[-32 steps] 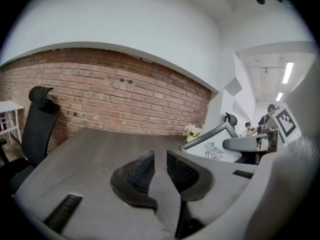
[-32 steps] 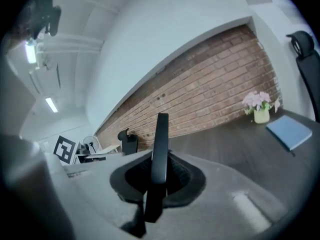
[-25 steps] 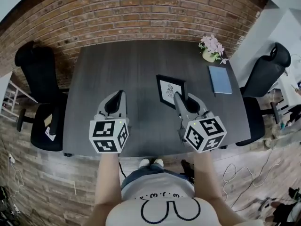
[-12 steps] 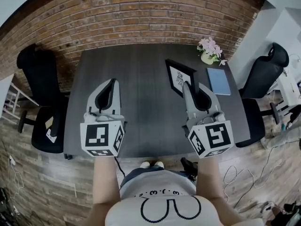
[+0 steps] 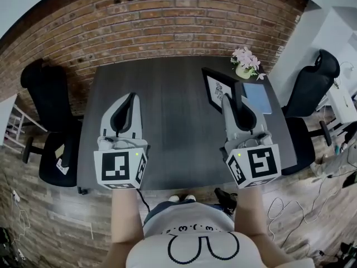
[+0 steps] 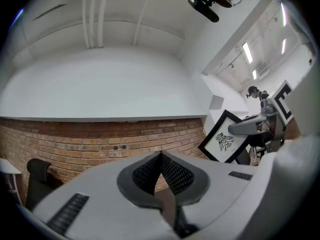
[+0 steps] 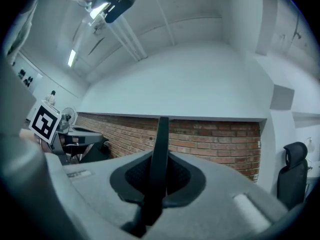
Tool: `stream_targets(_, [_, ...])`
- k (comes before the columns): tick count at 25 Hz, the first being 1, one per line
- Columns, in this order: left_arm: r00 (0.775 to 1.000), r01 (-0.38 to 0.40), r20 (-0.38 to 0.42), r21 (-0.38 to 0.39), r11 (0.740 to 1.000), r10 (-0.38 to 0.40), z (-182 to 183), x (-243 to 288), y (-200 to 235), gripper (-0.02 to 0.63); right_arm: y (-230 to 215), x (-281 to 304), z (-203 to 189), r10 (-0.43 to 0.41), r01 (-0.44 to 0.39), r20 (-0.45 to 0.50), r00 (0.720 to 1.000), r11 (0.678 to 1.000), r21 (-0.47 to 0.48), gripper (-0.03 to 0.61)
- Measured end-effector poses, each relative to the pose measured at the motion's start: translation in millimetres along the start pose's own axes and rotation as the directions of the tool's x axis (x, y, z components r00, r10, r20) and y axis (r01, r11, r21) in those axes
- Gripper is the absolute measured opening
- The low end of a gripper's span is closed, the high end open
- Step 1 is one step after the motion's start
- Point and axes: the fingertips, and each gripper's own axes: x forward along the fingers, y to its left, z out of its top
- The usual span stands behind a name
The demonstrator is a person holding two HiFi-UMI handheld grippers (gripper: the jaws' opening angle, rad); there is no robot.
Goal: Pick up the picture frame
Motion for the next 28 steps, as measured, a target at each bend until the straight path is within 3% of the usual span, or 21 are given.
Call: stream_targets(28, [1.0,-0.001,-0.023,-0.008,1.0,0.001,-8,-2,1,0.0,5,4,-12,0.025,-0.025,-0.039,0.999,1.0,-0.011,0.023])
